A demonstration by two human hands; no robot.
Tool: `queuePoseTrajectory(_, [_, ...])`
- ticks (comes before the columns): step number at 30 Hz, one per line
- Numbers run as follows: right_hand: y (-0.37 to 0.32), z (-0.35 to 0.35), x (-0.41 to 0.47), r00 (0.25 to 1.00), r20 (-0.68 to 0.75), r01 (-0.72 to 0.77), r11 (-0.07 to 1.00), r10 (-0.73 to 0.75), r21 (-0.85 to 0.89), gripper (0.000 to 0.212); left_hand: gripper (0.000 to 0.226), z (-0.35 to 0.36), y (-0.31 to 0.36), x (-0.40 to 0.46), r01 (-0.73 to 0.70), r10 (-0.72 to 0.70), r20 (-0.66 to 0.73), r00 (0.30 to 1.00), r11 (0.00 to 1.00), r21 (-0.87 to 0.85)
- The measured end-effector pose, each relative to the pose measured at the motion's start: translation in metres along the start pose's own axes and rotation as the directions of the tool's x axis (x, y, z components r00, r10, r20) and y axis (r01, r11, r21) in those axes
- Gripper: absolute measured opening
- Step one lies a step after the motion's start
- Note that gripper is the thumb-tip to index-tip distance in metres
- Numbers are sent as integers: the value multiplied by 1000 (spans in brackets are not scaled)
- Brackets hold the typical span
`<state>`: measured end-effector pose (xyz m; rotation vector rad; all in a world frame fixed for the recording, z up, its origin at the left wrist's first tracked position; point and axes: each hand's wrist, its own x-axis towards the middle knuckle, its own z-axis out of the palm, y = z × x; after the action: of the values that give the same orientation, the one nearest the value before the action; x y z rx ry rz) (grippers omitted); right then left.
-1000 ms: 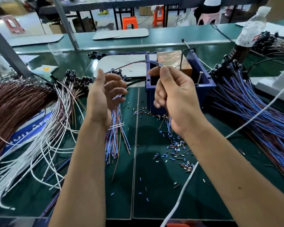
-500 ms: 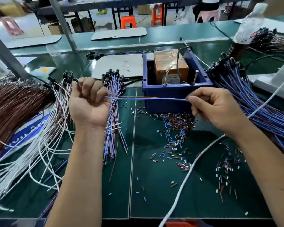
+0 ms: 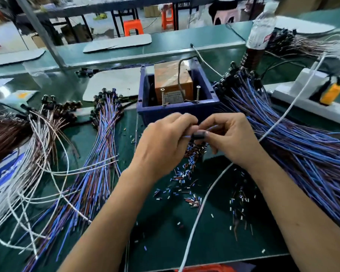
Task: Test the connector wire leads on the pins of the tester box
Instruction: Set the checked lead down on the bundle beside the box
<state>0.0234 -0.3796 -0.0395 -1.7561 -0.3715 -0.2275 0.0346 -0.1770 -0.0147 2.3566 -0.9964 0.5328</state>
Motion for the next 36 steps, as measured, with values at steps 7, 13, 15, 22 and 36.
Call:
queuePoseTrajectory(7, [2, 1, 2, 999, -25, -31, 999, 31, 11, 5, 4, 16, -21, -11, 49, -64, -66, 996, 978, -201])
queuePoseTrajectory(13, [12, -1, 6, 985, -117, -122, 990, 130, 69, 9, 4, 14, -27, -13, 87, -98, -96, 991, 990, -114])
queuePoseTrajectory(15, [14, 2, 6, 983, -115, -132, 989, 139, 66, 9, 5, 16, -26, -14, 103, -116, -106, 988, 987, -122])
queuePoseTrajectory(22, [17, 5, 6, 986, -144, -75, 997, 79, 31, 18, 8, 19, -30, -11, 110, -126, -112, 986, 983, -146])
queuePoseTrajectory(36, [17, 5, 5, 991, -98, -90, 996, 91, 15, 25, 14, 16, -29, -12, 161, -175, -28, 984, 947, -277])
